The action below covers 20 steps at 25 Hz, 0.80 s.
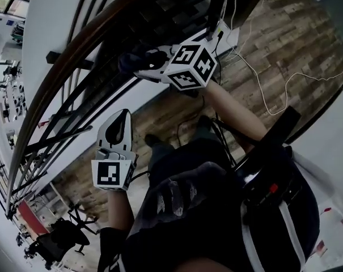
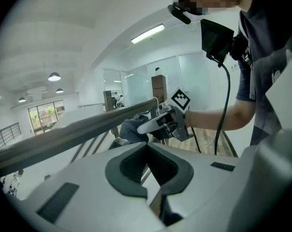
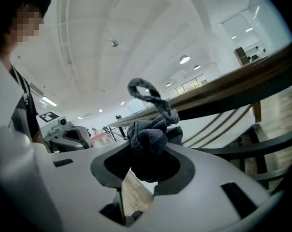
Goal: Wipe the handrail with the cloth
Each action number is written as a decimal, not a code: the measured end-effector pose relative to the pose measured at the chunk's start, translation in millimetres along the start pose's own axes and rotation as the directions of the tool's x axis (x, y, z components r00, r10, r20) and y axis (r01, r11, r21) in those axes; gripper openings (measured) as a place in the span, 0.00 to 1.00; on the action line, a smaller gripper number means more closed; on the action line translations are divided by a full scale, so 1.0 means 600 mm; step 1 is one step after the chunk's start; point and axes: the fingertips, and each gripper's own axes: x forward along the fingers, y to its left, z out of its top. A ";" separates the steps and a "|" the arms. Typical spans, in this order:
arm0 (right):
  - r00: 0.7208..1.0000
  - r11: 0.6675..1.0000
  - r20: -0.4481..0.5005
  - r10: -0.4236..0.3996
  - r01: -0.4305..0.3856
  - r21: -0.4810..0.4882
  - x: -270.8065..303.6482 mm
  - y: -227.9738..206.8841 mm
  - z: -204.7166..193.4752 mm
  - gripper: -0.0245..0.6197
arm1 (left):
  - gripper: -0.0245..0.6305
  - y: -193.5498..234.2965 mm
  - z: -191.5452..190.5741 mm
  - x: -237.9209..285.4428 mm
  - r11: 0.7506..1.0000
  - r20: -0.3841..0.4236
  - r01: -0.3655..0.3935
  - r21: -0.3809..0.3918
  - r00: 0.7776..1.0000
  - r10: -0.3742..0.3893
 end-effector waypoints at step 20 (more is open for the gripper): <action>0.986 0.987 -0.051 0.160 -0.161 -0.002 0.236 0.288 0.020 0.21 | 0.05 0.226 -0.106 -0.250 1.000 0.171 -0.010 -0.009 0.985 0.011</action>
